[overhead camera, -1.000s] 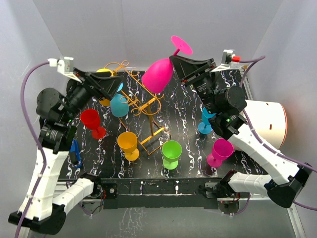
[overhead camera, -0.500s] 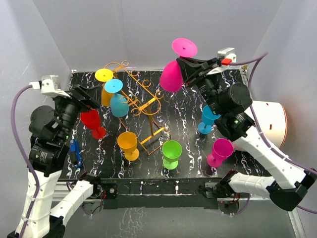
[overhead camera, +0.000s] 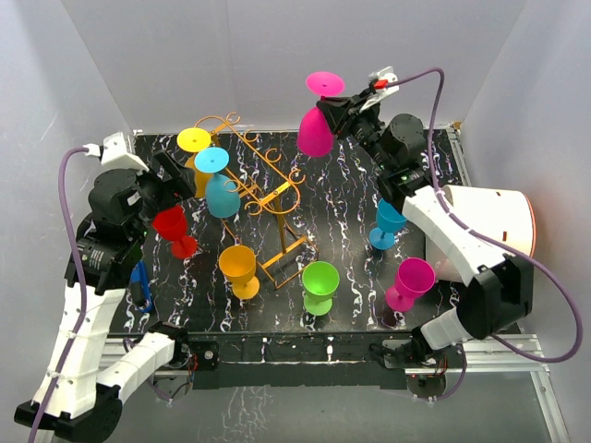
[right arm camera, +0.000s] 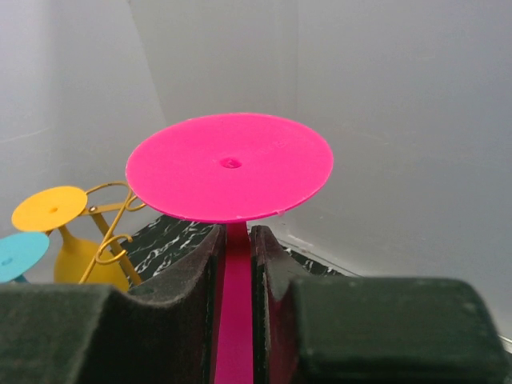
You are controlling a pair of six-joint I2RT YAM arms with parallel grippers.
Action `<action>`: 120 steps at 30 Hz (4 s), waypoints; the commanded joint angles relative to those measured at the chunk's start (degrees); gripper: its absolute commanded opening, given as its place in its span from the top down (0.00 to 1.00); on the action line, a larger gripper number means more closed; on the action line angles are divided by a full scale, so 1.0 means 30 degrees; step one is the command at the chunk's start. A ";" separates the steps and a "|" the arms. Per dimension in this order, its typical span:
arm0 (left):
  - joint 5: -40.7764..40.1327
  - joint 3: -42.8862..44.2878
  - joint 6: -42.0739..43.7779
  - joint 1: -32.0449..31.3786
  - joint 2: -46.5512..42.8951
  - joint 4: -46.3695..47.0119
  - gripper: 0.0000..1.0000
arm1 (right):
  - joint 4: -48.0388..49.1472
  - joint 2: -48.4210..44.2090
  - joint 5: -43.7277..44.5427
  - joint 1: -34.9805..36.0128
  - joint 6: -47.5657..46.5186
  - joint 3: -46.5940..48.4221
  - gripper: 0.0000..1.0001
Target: Place the wine glass upside down on the wine glass rack
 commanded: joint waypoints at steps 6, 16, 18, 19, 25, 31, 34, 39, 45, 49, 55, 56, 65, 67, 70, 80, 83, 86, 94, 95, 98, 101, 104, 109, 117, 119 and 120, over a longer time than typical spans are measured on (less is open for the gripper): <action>-0.0246 0.1391 0.0038 -0.0023 -0.0590 -0.1044 0.17 | 0.3079 0.3267 -0.6627 -0.0436 -0.0417 0.3131 1.00; 0.0899 0.2325 -0.0194 -0.0022 0.0057 -0.1104 0.17 | 0.5049 0.8121 -0.9566 -0.0338 0.1989 0.6584 1.00; 0.1168 0.1967 -0.0316 -0.0034 -0.0213 -0.1030 0.17 | 0.4934 0.8819 -0.9610 -0.0183 0.2018 0.7278 1.00; 0.1330 0.1868 -0.0349 -0.0006 -0.0275 -0.1105 0.17 | 0.4872 0.9096 -0.9625 -0.0071 0.1973 0.7532 1.00; 0.1750 0.1453 -0.0454 -0.0041 -0.0577 -0.1371 0.16 | 0.4031 1.0459 -0.9460 0.0877 0.1227 0.8850 1.00; 0.3586 0.1414 0.0061 -0.0047 -0.0770 -0.0683 0.14 | 0.3974 1.1271 -0.8959 0.1671 0.1292 0.9648 1.00; 0.3970 0.1431 0.0102 -0.0013 -0.0611 -0.0862 0.14 | 0.3941 1.1597 -0.8823 0.1817 0.1289 0.9933 1.00; 0.3993 0.1601 0.0153 -0.0028 -0.0451 -0.1221 0.14 | 0.2949 1.1997 -0.8515 0.1827 0.0496 1.0562 1.00; 0.4073 0.1633 0.0333 -0.0031 -0.0345 -0.1285 0.14 | 0.1861 1.2497 -0.7970 0.1812 -0.0620 1.1292 1.00; 0.4132 0.1724 0.0446 -0.0037 -0.0201 -0.1269 0.14 | 0.1524 1.3052 -0.7943 0.1819 -0.0877 1.2123 1.00; 0.4184 0.1754 0.0483 -0.0041 -0.0105 -0.1187 0.14 | 0.1018 1.3846 -0.8515 0.1819 -0.0787 1.3281 1.00; 0.4190 0.1754 0.0483 -0.0040 -0.0078 -0.1169 0.14 | 0.1035 1.3906 -0.8588 0.1831 -0.0776 1.3343 1.00; 0.4293 0.1929 0.0597 -0.0035 -0.0035 -0.1277 0.14 | 0.0934 1.4038 -0.9366 0.1893 -0.0811 1.3467 1.00; 0.4421 0.1929 0.0572 -0.0042 -0.0055 -0.1255 0.14 | 0.0746 1.4127 -0.9434 0.1929 -0.0793 1.3640 1.00; 0.4943 0.2221 0.0568 -0.0041 0.0060 -0.1326 0.14 | 0.0508 1.4298 -0.9691 0.1951 -0.0770 1.3910 1.00; 0.5200 0.2285 0.0623 -0.0028 0.0062 -0.1402 0.14 | 0.0077 1.4388 -1.0042 0.2133 -0.1283 1.3921 1.00; 0.5104 0.2281 0.0627 -0.0017 0.0035 -0.1431 0.14 | 0.0100 1.4359 -1.0256 0.2196 -0.1367 1.3871 1.00; 0.5019 0.2281 0.0631 -0.0019 0.0002 -0.1469 0.14 | 0.0286 1.4304 -1.0293 0.2257 -0.1369 1.3765 1.00; 0.4877 0.2338 0.0689 -0.0029 -0.0148 -0.1637 0.14 | 0.0840 1.4305 -1.0420 0.2374 -0.1194 1.3775 1.00; 0.4840 0.2339 0.0718 -0.0020 -0.0194 -0.1657 0.14 | 0.0823 1.4315 -1.0445 0.2391 -0.1193 1.3775 1.00; 0.4835 0.2383 0.0718 -0.0033 -0.0237 -0.1719 0.14 | 0.0806 1.4300 -1.0608 0.2434 -0.1229 1.3747 1.00; 0.4814 0.2424 0.0747 -0.0015 -0.0311 -0.1815 0.14 | 0.0699 1.4319 -1.0838 0.2491 -0.1352 1.3746 1.00; 0.4778 0.2427 0.0776 -0.0019 -0.0347 -0.1870 0.14 | 0.0583 1.4149 -1.0783 0.2550 -0.1585 1.3491 1.00; 0.4936 0.2372 0.0822 -0.0013 -0.0386 -0.1842 0.14 | 0.0867 1.3854 -1.0380 0.2545 -0.1826 1.2604 0.85; 0.4909 0.2428 0.1038 -0.0031 -0.0438 -0.2036 0.13 | 0.0701 1.3813 -1.0050 0.2548 -0.2143 1.2235 0.64; 0.4894 0.2420 0.1055 -0.0031 -0.0511 -0.2052 0.13 | 0.0768 1.3566 -0.9712 0.2537 -0.2131 1.1872 0.55; 0.4872 0.2415 0.1097 -0.0031 -0.0550 -0.2050 0.13 | 0.0905 1.3377 -0.9521 0.2550 -0.2116 1.1582 0.51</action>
